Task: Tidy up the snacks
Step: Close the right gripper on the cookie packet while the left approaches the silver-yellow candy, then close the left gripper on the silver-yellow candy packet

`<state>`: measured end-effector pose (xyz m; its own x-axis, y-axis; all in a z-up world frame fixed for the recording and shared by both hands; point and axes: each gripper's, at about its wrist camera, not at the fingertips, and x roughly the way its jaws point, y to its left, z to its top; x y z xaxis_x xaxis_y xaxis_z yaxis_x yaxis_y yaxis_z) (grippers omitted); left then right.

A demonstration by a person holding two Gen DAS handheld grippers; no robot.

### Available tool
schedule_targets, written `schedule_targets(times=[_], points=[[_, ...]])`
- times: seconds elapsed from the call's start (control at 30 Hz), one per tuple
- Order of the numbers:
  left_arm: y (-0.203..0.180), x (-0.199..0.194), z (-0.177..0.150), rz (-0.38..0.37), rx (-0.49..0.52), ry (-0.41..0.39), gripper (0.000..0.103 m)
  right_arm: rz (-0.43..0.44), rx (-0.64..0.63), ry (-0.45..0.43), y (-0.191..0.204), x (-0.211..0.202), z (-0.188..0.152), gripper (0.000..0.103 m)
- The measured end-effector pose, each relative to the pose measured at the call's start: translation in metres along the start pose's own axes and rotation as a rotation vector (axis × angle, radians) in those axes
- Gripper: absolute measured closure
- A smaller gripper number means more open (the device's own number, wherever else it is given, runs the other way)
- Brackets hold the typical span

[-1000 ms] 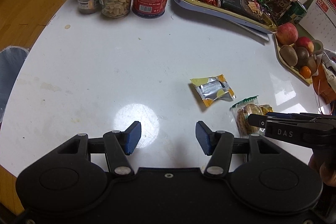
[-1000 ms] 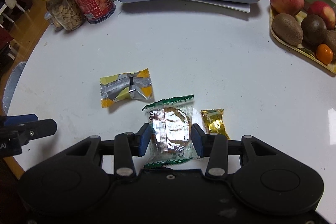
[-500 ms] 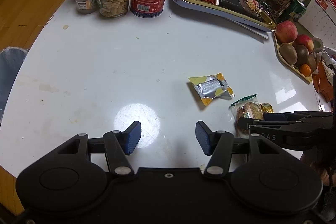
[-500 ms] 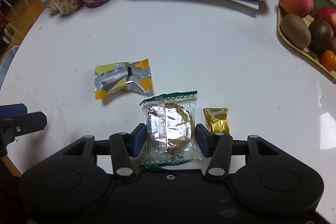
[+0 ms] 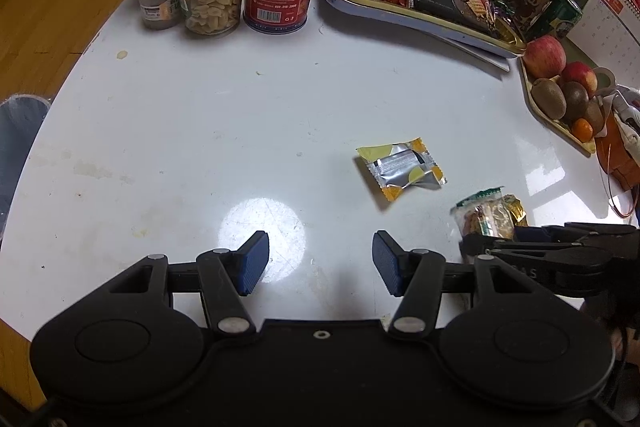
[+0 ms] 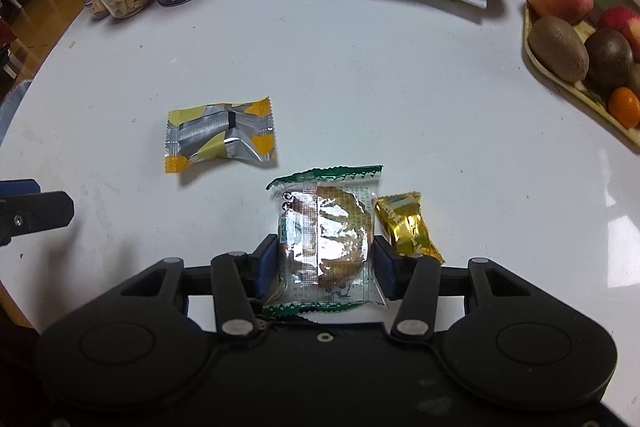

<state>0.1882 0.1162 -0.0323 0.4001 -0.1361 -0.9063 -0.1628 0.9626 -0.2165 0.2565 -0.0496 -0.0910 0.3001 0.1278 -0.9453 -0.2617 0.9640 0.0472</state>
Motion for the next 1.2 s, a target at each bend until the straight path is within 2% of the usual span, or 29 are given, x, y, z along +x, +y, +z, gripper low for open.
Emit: schedule_targets(times=[0.1, 0.17, 0.3, 0.4, 0.47, 0.53, 0.77, 0.9, 1.2], points=[[-0.004, 0.001, 0.003, -0.012, 0.025, 0.018, 0.042, 0.028, 0.054, 0.012, -0.024, -0.016, -0.017, 0.051], [-0.014, 0.0, 0.011, -0.01, 0.095, -0.009, 0.042, 0.042, 0.083, 0.008, -0.041, -0.028, -0.03, 0.051], [-0.044, 0.01, 0.032, 0.015, 0.365, -0.067, 0.041, 0.068, 0.161, -0.001, -0.076, -0.053, -0.06, 0.051], [-0.062, 0.02, 0.038, 0.019, 0.608, -0.091, 0.041, 0.095, 0.225, -0.027, -0.097, -0.069, -0.082, 0.051], [-0.068, 0.026, 0.037, -0.001, 0.739, -0.093, 0.041, 0.13, 0.285, -0.041, -0.108, -0.076, -0.097, 0.051], [-0.074, 0.033, 0.036, -0.017, 0.826, -0.062, 0.041, 0.16, 0.347, -0.053, -0.117, -0.077, -0.102, 0.051], [-0.092, 0.05, 0.032, -0.071, 0.942, 0.021, 0.042, 0.189, 0.367, -0.088, -0.126, -0.081, -0.1, 0.051], [-0.103, 0.061, 0.031, -0.071, 1.001, 0.079, 0.042, 0.213, 0.385, -0.091, -0.129, -0.079, -0.096, 0.051], [-0.108, 0.082, 0.041, -0.083, 0.995, 0.151, 0.042, 0.199, 0.364, -0.076, -0.126, -0.072, -0.093, 0.051]])
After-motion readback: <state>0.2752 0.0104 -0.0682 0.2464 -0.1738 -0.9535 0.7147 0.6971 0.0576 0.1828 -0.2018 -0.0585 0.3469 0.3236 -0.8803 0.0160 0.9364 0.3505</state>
